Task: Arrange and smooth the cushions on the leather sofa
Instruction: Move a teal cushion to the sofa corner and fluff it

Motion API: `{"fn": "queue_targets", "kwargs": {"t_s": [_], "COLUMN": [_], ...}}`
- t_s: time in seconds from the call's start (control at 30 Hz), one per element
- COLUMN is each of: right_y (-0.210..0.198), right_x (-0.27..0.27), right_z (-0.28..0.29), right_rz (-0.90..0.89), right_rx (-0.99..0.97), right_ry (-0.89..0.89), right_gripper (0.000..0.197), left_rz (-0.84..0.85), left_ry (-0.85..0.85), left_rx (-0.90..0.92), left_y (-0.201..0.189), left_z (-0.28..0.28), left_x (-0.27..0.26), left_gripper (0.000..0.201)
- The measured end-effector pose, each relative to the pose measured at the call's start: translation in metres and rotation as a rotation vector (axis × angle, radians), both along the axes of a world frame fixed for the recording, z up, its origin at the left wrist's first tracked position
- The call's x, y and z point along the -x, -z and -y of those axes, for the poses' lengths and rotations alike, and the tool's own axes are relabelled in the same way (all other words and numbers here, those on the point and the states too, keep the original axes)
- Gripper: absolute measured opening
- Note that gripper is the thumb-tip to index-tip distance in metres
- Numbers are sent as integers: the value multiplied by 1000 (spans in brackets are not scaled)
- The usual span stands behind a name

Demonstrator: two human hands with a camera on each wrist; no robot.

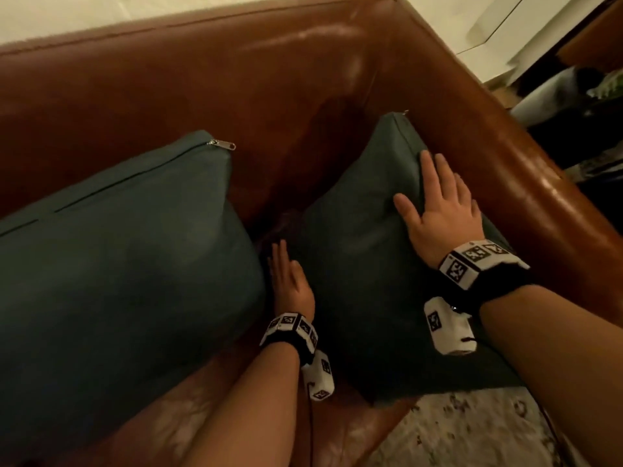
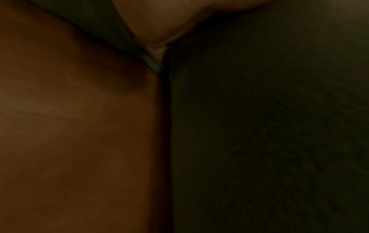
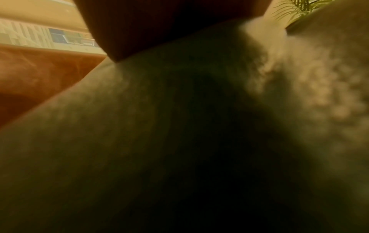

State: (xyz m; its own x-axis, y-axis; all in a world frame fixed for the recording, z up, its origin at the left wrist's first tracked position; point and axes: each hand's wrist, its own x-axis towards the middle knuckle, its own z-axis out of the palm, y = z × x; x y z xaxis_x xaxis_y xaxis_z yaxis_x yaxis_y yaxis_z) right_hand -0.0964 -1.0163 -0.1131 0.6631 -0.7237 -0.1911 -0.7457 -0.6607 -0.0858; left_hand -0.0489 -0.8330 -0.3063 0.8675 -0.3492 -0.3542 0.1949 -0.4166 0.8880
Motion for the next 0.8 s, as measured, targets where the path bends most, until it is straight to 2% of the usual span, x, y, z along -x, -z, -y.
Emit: {"fn": "queue_targets", "kwargs": {"t_s": [0.13,0.17,0.2,0.3,0.33,0.4,0.47,0.5,0.57,0.63,0.7,0.73,0.8], "right_y": [-7,-10,-13,-11,-6,3,6,8,9,4,-5,-9,-13], "right_x": [-4,-4,-4,-5,-3,8,35,54,99,138,154,149,114], "right_z": [-3,-7,-14,-46,-55,-59,-47,-40,-31,-29,-32,-34,-43], "right_rz": [-22,-28,-21,65,71,43,20,15,1,1,32,47,144], "right_rx": [-12,-1,19,72,91,144,145,124,101,85,79,90,108], "right_ry": [12,10,5,-67,-103,-130,-18,73,237,412,571,589,435], "right_gripper": [72,73,73,70,69,67,67,68,70,71,73,72,67], "left_rz": [-132,-102,-5,345,374,281,203,228,300,315,286,272,299], "left_ry": [-46,-79,-93,20,80,194,346,417,502,510,462,429,414], "left_rx": [-31,-41,-39,100,137,82,-180,-297,-400,-382,-296,-249,-257], "left_y": [-12,-23,-39,-101,-117,-141,-151,-153,-159,-166,-176,-183,-193], "left_z": [3,4,7,33,46,72,86,88,87,85,88,93,107], "left_x": [-7,-8,-10,-25,-35,-58,-76,-81,-85,-86,-88,-91,-98], "left_gripper": [52,55,59,63,65,72,69,66,63,61,55,54,54]}}
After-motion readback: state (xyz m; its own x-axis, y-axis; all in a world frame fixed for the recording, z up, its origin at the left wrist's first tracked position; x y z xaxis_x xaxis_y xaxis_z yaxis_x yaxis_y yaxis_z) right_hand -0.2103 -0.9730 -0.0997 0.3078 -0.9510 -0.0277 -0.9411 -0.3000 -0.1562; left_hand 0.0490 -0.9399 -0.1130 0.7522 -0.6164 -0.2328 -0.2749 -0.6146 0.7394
